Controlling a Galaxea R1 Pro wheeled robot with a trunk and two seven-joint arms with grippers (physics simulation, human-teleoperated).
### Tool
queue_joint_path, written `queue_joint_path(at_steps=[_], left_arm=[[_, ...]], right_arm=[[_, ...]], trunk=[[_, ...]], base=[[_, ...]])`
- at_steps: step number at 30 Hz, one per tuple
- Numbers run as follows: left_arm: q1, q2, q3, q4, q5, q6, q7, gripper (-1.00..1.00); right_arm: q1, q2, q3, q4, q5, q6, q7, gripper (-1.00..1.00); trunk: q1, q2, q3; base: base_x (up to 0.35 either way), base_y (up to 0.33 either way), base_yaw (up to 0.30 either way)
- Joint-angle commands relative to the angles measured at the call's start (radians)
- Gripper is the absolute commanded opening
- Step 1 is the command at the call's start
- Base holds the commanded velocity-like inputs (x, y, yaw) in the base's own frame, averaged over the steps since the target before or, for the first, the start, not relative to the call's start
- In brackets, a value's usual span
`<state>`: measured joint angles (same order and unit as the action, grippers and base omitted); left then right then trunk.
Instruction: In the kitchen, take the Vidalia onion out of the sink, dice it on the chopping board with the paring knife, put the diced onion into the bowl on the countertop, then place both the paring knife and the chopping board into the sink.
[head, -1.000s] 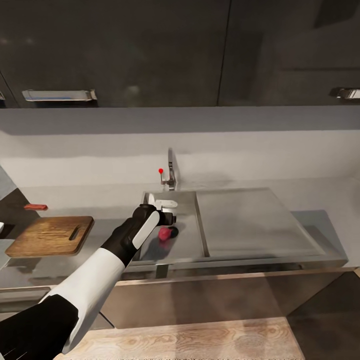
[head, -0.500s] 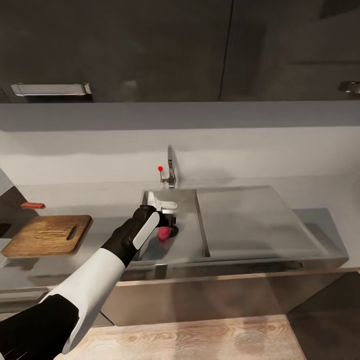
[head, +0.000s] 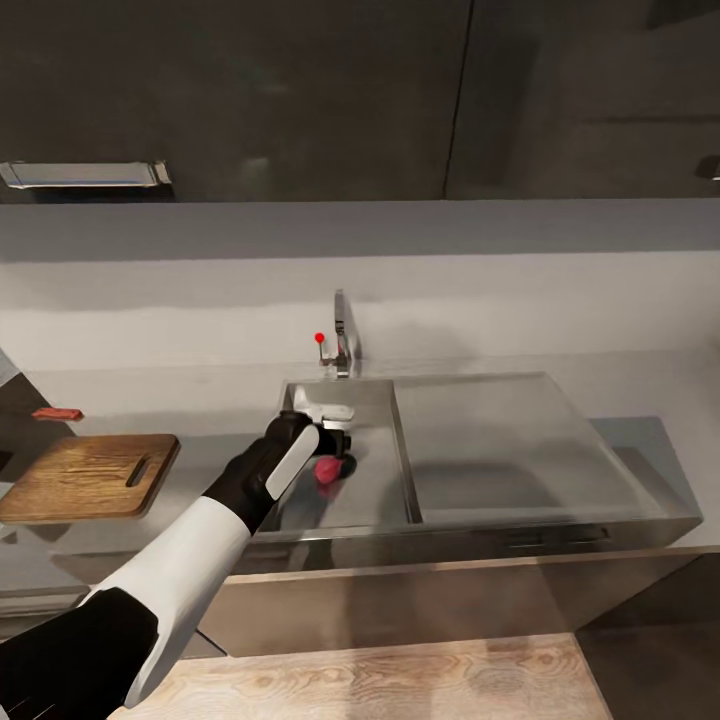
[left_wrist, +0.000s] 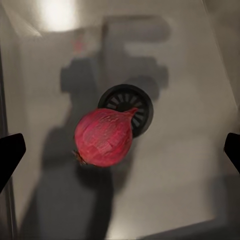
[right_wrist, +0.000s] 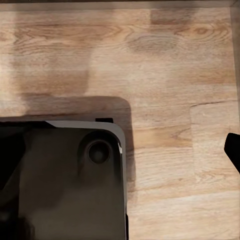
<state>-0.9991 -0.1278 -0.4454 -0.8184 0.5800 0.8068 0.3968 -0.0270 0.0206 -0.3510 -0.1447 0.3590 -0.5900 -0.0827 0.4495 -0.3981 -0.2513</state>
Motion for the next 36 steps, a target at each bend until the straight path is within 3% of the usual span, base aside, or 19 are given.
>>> queue_joint_path(at_steps=[1, 36], left_arm=[[-0.001, 0.000, -0.003, 0.004, 0.011, 0.002, 0.009, 1.00], [-0.001, 0.002, -0.002, 0.020, 0.011, 0.001, 0.008, 1.00]], right_arm=[[-0.001, 0.001, -0.003, 0.000, 0.011, -0.002, -0.008, 1.00], [-0.001, -0.001, -0.003, 0.038, 0.012, -0.007, -0.006, 1.00]], trunk=[[0.001, -0.002, -0.002], [0.001, -0.002, -0.036]], base=[[0.000, 0.000, 0.000], [0.042, 0.000, 0.000]])
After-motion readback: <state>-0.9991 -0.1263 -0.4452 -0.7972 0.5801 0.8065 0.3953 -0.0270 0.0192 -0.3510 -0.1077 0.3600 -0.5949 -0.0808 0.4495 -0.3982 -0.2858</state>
